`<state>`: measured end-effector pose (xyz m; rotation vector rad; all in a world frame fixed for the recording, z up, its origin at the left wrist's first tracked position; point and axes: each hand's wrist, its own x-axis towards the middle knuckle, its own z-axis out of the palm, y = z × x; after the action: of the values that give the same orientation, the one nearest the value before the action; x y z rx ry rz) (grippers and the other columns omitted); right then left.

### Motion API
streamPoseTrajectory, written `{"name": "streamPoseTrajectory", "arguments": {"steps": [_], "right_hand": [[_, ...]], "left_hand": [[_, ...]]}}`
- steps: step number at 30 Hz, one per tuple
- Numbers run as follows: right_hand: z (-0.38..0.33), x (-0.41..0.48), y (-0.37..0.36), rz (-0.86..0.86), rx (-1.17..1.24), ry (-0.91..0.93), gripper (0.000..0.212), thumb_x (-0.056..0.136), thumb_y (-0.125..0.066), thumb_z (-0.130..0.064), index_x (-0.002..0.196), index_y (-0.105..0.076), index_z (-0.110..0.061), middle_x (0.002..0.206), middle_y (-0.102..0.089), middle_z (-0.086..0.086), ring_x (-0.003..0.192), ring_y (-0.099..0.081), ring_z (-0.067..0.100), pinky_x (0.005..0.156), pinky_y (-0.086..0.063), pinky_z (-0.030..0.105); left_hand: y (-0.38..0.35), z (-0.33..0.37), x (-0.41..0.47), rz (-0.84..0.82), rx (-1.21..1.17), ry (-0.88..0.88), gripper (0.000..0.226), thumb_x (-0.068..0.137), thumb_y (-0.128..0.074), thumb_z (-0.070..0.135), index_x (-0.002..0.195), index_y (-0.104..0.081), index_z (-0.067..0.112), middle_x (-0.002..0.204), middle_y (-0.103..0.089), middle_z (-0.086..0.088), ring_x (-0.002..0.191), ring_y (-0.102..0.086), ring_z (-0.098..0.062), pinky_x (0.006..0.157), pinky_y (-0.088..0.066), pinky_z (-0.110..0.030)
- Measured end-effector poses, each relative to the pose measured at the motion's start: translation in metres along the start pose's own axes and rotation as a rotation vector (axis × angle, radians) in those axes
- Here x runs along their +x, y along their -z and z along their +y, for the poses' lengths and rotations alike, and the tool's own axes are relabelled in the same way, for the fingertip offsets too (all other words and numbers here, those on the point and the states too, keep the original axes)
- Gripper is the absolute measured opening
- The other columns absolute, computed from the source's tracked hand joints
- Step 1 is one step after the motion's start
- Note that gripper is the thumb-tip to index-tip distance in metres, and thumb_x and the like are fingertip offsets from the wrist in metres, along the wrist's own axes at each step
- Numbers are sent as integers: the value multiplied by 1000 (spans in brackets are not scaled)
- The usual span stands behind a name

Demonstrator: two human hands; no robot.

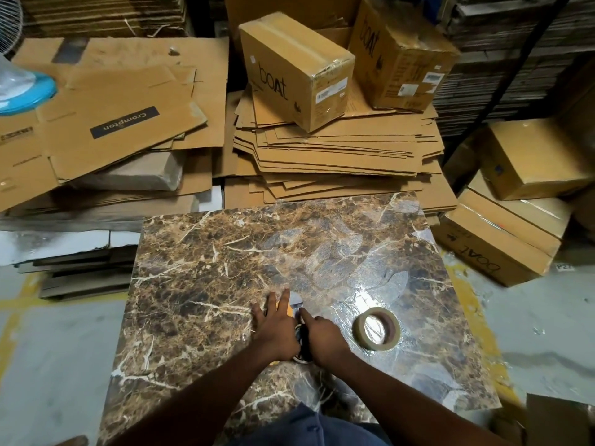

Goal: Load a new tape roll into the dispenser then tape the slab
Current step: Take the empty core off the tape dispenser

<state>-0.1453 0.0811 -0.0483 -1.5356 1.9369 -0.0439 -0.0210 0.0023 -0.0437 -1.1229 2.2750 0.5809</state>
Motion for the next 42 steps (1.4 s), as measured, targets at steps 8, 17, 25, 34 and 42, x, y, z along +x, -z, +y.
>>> {"name": "streamPoseTrajectory", "arguments": {"steps": [8,17,25,34,42], "right_hand": [[6,3,-12,85,-137,25,95,82,-70,-38,157,-14,-21,112,-69,10,112,-53,35,87,-38,43],[5,10,-6,79,-68,-89,83,76,-70,-35,144,-25,-17,116,-66,6,116,-50,33,87,-35,45],[5,8,-3,127,-23,-62,50,84,-59,-34,126,-37,-20,108,-70,4,110,-52,34,81,-31,44],[-1,11,5,55,-24,-137,47,88,-61,-37,124,-39,-15,108,-68,10,110,-55,35,90,-36,45],[-4,-4,-6,3,306,-402,40,97,-59,-29,124,-48,-3,117,-69,16,109,-66,34,81,-51,37]], "left_hand": [[10,7,13,-124,1,98,62,90,-67,51,147,-57,27,174,10,-4,158,13,-46,118,-1,-78],[14,11,16,-189,71,137,53,87,-68,36,137,-62,20,168,-1,-8,154,5,-46,118,-10,-74],[12,7,12,-92,12,108,52,88,-65,49,136,-61,27,162,-12,-6,148,-13,-38,112,-24,-60],[14,3,7,-82,25,49,63,79,-69,57,133,-64,25,160,-15,-7,144,-18,-38,112,-25,-58],[15,4,4,-55,178,42,47,94,-62,52,121,-74,16,172,-11,-7,156,-5,-42,120,-10,-72]]}}
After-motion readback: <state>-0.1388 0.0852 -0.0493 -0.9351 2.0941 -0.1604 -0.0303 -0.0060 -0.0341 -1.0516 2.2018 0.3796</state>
